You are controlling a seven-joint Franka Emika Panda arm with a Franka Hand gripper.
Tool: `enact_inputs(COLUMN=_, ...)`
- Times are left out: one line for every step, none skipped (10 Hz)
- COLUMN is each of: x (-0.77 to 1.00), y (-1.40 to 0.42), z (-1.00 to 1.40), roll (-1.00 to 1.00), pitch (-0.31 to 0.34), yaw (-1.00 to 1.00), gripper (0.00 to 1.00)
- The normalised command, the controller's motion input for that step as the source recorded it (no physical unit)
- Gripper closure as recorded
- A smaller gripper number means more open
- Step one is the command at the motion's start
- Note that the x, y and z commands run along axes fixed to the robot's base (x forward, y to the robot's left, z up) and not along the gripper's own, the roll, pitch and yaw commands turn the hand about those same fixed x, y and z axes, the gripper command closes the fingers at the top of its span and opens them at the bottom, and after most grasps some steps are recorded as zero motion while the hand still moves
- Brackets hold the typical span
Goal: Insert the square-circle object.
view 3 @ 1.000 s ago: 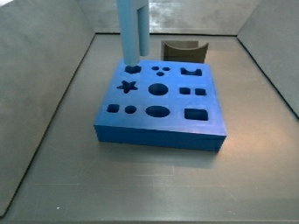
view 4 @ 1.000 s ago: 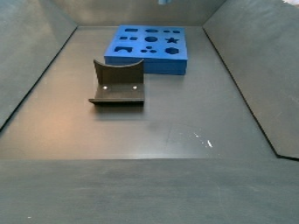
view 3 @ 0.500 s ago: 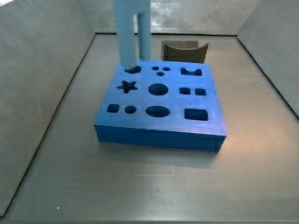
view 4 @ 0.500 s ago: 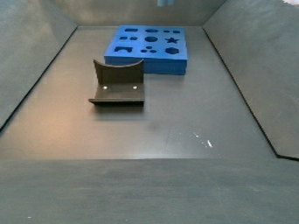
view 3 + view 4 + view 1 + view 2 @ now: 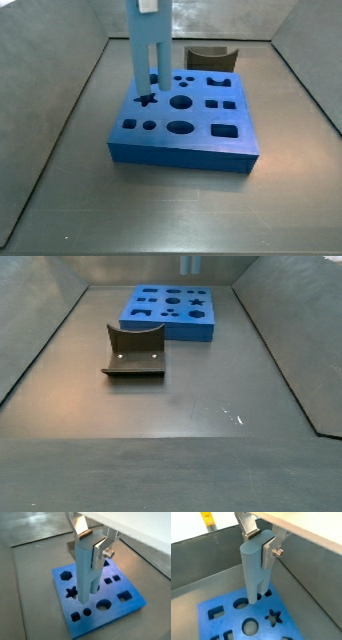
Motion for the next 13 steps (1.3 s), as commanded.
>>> enact_inputs(x=0.0, y=0.0, z=-0.24, roll=0.0, pitch=0.0, yaw=-1.0, gripper=1.0)
enact_inputs(x=0.0, y=0.0, z=-0.25, roll=0.0, pitch=0.0, yaw=-1.0, gripper=1.0)
enact_inputs(x=0.0, y=0.0, z=-0.22, roll=0.0, pitch=0.0, yaw=-1.0, gripper=1.0)
enact_inputs(x=-0.01, y=-0.01, z=-0.46, roll=-0.09, pitch=0.0, yaw=-0.97, gripper=1.0)
enact_inputs(x=-0.16, y=0.0, z=-0.56, roll=-0.12, pitch=0.0, yaw=-0.85, gripper=1.0)
enact_inputs(x=-0.29, y=-0.09, z=-0.34, roll=-0.05, pitch=0.0, yaw=-0.5, gripper=1.0)
enact_inputs(x=-0.11, y=-0.09, z=-0.1, roll=0.0, pitch=0.0, yaw=-0.09, gripper=1.0)
enact_inputs(x=-0.04, y=-0.06, z=-0.06, roll=0.0, pitch=-0.033, yaw=0.07, gripper=1.0)
enact_inputs(x=-0.03, y=-0.03, z=0.0, roll=0.0, pitch=-0.039, yaw=0.03, gripper=1.0)
enact_inputs(x=-0.06, y=-0.03, z=-0.24, roll=0.1, pitch=-0.026, yaw=0.08, gripper=1.0)
enact_inputs(x=-0.01, y=-0.14, z=-0.4, roll=0.15, pitch=0.0, yaw=0.08, gripper=1.0)
enact_inputs(x=0.0, y=-0.16, z=-0.28, roll=0.16, pitch=0.0, yaw=0.04, gripper=1.0)
enact_inputs(x=-0.01, y=-0.18, z=-0.22, roll=0.13, pitch=0.0, yaw=0.0, gripper=1.0)
